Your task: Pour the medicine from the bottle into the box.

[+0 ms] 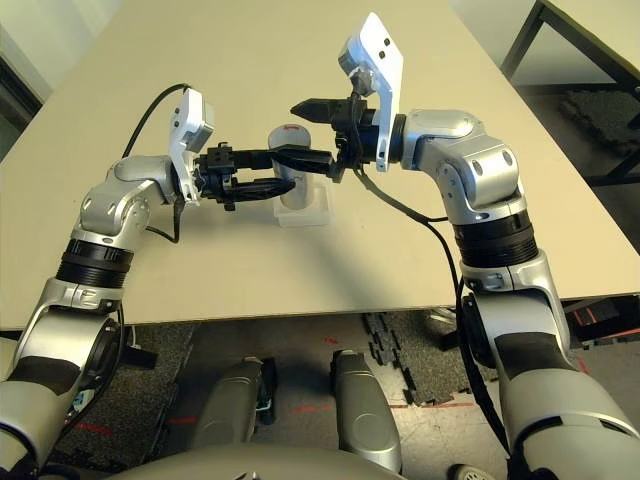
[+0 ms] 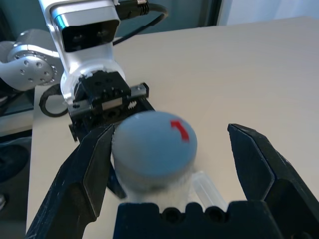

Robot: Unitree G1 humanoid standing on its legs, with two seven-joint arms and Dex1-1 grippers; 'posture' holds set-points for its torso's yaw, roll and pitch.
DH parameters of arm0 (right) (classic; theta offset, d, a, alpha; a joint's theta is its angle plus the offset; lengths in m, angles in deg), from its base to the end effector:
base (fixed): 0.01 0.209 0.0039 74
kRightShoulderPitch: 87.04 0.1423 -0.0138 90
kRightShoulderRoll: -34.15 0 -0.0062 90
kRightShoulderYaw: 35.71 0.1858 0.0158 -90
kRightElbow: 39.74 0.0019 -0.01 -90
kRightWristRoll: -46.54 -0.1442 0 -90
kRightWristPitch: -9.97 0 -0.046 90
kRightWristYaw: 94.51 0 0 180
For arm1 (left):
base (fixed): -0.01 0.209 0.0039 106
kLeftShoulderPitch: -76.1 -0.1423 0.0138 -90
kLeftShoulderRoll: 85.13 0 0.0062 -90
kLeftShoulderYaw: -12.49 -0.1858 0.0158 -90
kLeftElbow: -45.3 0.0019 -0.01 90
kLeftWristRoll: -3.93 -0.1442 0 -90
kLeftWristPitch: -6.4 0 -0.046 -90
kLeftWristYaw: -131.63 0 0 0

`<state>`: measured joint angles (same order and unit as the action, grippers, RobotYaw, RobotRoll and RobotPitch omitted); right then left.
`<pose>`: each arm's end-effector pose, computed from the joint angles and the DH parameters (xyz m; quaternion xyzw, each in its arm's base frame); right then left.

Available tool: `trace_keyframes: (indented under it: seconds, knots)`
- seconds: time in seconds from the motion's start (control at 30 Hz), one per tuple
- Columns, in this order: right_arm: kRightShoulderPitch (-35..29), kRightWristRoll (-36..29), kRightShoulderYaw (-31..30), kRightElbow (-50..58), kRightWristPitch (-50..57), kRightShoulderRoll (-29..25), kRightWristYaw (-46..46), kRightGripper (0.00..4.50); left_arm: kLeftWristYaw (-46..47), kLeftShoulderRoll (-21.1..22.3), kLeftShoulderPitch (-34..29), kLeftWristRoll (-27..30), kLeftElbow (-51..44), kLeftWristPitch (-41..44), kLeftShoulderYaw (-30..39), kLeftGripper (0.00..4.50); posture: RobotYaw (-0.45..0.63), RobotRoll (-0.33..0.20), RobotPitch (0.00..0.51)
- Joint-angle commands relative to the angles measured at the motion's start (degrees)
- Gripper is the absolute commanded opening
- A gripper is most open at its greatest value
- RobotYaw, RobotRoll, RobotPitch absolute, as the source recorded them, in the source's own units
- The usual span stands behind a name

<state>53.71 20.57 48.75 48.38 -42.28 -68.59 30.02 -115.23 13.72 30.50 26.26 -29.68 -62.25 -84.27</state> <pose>0.3123 -0.1639 0.2535 -0.1050 -0.0184 0.5646 0.8185 0.3291 0.1729 0.1927 0.0752 -0.0064 -0.6176 0.7829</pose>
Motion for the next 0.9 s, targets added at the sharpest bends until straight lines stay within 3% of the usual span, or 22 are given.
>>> trace_keyframes:
  seconds: [0.03,0.5,0.63,0.9]
  knots:
    - [-1.99,-0.42,2.94,1.38,1.46,-2.64,1.03,4.5,-0.78,-0.05,-0.21,-0.02,0.33,-0.43,0.32,2.37,-0.09,0.0,0.133]
    - [-8.01,-6.15,7.77,10.44,8.8,-8.44,2.36,4.5,-1.21,0.02,0.76,-0.41,2.52,-1.59,0.43,2.37,-0.1,0.0,0.126]
    - [-6.61,-8.42,7.15,12.04,10.42,-7.02,3.04,4.5,-1.37,0.0,1.03,-0.51,2.81,-1.71,0.31,2.37,-0.11,0.0,0.123]
    - [-1.81,-6.33,2.53,9.5,9.62,-2.63,4.05,4.5,-1.49,-0.35,1.31,-0.52,2.59,-1.48,0.0,2.37,-0.11,0.0,0.126]
